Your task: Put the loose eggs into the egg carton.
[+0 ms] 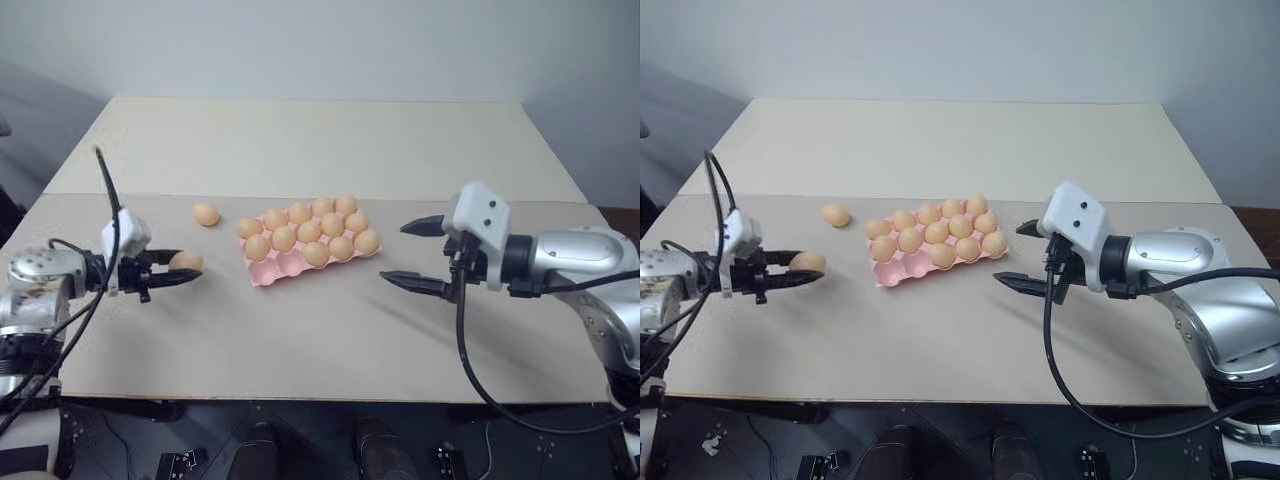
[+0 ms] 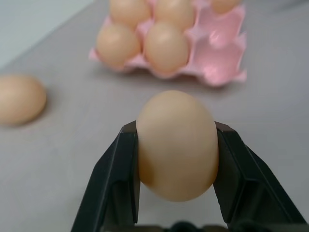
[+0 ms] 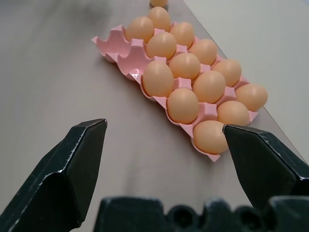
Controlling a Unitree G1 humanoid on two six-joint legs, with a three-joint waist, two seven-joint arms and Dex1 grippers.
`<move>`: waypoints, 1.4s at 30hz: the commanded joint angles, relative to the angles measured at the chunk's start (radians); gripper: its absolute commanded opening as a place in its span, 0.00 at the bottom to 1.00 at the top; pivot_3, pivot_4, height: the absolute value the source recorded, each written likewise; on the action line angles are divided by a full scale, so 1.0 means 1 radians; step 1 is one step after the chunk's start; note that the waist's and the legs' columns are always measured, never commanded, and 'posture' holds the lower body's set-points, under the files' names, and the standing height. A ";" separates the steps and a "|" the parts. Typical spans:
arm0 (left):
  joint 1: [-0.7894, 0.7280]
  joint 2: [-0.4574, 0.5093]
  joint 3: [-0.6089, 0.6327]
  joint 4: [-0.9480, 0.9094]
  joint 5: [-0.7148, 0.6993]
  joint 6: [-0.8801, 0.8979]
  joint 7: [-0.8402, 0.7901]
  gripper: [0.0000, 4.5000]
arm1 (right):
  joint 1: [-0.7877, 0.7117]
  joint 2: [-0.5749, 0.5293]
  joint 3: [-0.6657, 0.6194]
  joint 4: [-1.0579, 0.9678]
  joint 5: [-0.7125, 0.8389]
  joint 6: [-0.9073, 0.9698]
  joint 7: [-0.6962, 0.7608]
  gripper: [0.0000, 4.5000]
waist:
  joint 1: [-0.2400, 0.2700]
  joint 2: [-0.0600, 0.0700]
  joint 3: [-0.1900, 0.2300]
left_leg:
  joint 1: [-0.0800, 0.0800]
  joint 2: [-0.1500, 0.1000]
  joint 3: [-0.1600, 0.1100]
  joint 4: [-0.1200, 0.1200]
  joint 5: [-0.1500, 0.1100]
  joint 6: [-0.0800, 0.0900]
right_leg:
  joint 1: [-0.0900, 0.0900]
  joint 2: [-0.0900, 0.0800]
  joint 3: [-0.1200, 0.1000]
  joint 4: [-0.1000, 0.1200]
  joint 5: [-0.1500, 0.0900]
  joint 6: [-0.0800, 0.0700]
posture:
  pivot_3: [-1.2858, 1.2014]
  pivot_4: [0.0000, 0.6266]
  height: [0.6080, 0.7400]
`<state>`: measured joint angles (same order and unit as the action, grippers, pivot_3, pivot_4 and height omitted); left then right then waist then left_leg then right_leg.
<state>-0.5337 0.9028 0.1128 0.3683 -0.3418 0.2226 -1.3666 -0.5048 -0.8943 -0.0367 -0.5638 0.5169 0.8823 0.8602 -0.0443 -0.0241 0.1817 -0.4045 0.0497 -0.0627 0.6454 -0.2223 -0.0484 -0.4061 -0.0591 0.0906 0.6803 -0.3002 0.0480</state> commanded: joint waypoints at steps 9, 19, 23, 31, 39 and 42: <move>-0.188 -0.206 -0.162 -0.059 0.047 0.014 0.050 0.39 | -0.015 -0.005 -0.031 -0.046 0.026 0.013 -0.057 1.00 | -0.005 0.000 0.000 | 0.000 -0.001 -0.001 0.002 0.000 0.000 | 0.001 0.000 0.000 0.000 0.000 0.000 | 0.52 0.24 1.00; -0.266 -0.303 -0.247 0.090 0.149 -0.101 0.065 0.39 | 0.033 -0.017 -0.080 -0.098 0.057 0.053 -0.104 1.00 | 0.000 0.000 0.000 | -0.001 -0.001 -0.002 0.003 0.000 0.000 | 0.001 0.000 0.000 0.000 0.000 0.000 | 0.52 0.24 1.00; -0.264 -0.310 -0.226 0.068 0.124 -0.086 0.055 0.66 | 0.046 -0.019 -0.089 -0.108 0.071 0.059 -0.121 1.00 | -0.001 0.000 0.000 | -0.001 -0.001 -0.002 0.003 0.000 0.000 | 0.001 0.000 0.000 0.000 0.000 0.000 | 0.52 0.24 1.00; -0.237 -0.283 -0.179 -0.020 0.082 -0.039 0.072 0.99 | 0.045 -0.020 -0.094 -0.098 0.084 0.053 -0.130 1.00 | -0.001 0.000 0.000 | -0.001 -0.001 -0.002 0.003 0.000 0.000 | 0.001 0.000 0.000 0.000 0.000 0.000 | 0.52 0.24 1.00; -0.079 -0.074 0.049 -0.279 -0.086 0.156 0.076 0.99 | 0.044 -0.025 -0.079 -0.077 0.087 0.026 -0.104 1.00 | -0.017 0.000 0.000 | 0.000 -0.001 -0.003 0.002 0.000 0.000 | 0.001 0.001 0.000 0.001 0.000 0.000 | 0.52 0.24 1.00; 0.128 0.020 0.226 -0.465 -0.159 0.249 0.097 0.99 | 0.042 -0.025 -0.060 -0.052 0.077 0.002 -0.084 1.00 | -0.026 0.000 0.000 | 0.000 0.000 -0.002 0.002 0.000 0.000 | 0.001 0.000 0.000 0.000 0.000 0.000 | 0.52 0.24 1.00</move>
<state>-0.4553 0.8900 0.2380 0.0068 -0.4478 0.4281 -1.2803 -0.4540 -0.9110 -0.0837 -0.6131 0.5996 0.9212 0.7640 -0.0699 -0.0240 0.1817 -0.4043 0.0494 -0.0650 0.6470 -0.2223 -0.0480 -0.4049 -0.0590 0.0903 0.6805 -0.3001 0.0485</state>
